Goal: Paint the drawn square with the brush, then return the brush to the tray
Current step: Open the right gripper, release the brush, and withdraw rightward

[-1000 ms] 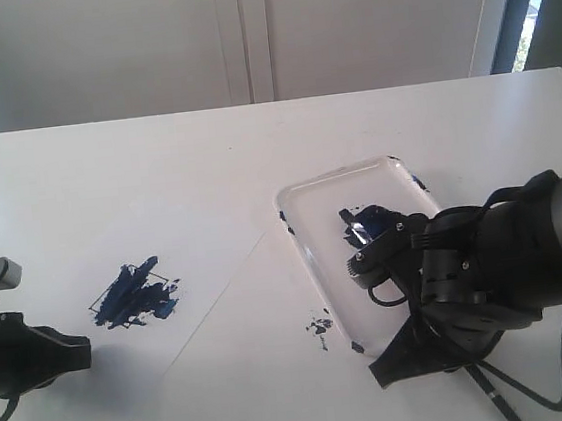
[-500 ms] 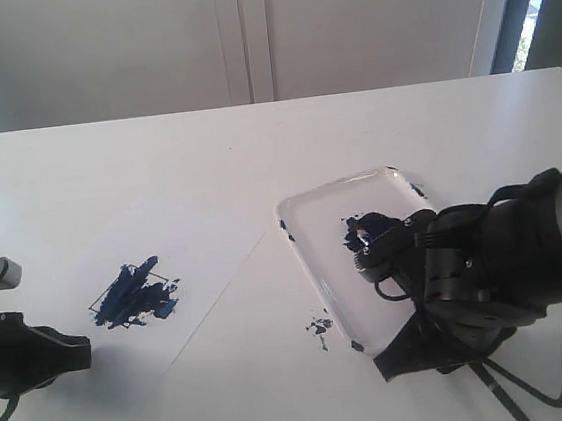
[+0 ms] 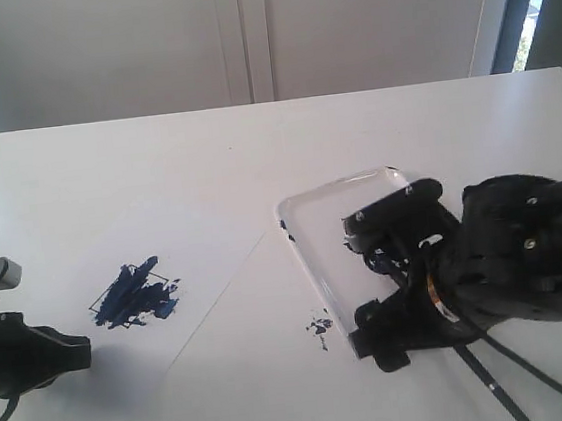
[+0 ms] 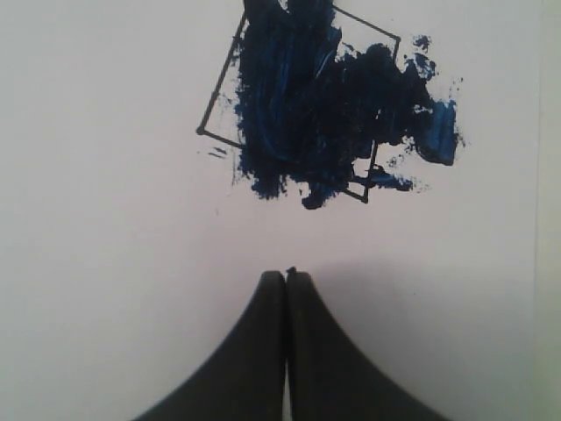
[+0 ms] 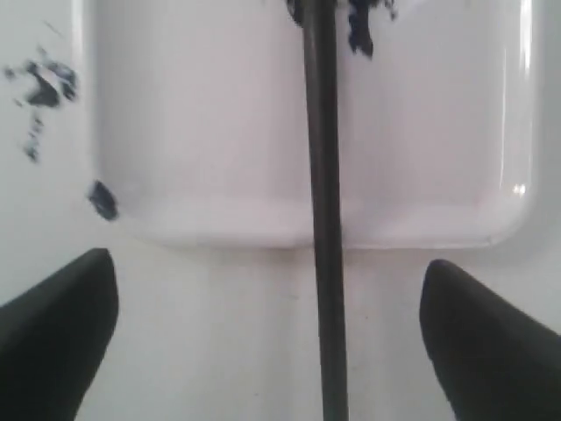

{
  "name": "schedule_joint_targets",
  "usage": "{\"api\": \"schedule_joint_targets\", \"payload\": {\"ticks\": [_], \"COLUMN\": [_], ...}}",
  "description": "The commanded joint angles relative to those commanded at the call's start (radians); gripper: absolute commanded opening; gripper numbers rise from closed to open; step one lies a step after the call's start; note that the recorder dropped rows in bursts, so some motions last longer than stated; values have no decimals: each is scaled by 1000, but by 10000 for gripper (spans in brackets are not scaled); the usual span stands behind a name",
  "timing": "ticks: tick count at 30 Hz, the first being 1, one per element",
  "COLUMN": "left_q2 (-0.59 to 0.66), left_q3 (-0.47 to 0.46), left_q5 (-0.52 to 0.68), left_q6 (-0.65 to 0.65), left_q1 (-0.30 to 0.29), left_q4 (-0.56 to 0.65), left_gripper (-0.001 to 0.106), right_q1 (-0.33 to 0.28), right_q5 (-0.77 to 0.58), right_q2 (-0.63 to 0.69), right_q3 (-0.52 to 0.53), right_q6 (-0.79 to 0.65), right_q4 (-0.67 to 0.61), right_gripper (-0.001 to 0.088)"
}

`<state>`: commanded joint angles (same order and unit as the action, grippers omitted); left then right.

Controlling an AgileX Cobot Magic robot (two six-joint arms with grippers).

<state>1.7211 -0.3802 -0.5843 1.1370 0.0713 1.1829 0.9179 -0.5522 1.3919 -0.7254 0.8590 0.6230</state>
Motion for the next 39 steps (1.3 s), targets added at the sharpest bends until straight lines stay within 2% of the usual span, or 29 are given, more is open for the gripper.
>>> {"api": "schedule_joint_targets", "payload": {"ticks": [2,4,5,7,9,15,21,26,33,39], "left_q2": [0,0,0,-24,-63,-169,-282,-360,-482,-604], "left_q3": [0,0,-4,-4,-4,-4,-4,-4,-4,-4], "left_q5": [-107,-220,-267,-286,-267,-158,-136,-132,-123,-121], "left_q6": [12,7,3,3,12,59,125,207,363,462], "left_q1": [0,0,0,0,0,0,0,0,0,0], "left_q4": [22,22,24,26,37,60,114,164,305,396], "left_gripper": [5,5,5,5,5,5,5,5,5,5], "right_q1": [0,0,0,0,0,0,0,0,0,0], "right_q5": [0,-2,-2,-8,47,371,478,708,759,923], "right_q2": [-63,-106,-123,-153,-197,-350,-435,-472,-483,-483], "right_q3": [0,0,0,2,29,169,323,416,484,574], "right_q6": [0,0,0,0,-11,-11,5,7,-27,-95], "right_q4": [8,6,-1,-5,-5,2,2,-1,-12,-58], "right_gripper": [586,346,177,1,0,0,0,0,0,0]}}
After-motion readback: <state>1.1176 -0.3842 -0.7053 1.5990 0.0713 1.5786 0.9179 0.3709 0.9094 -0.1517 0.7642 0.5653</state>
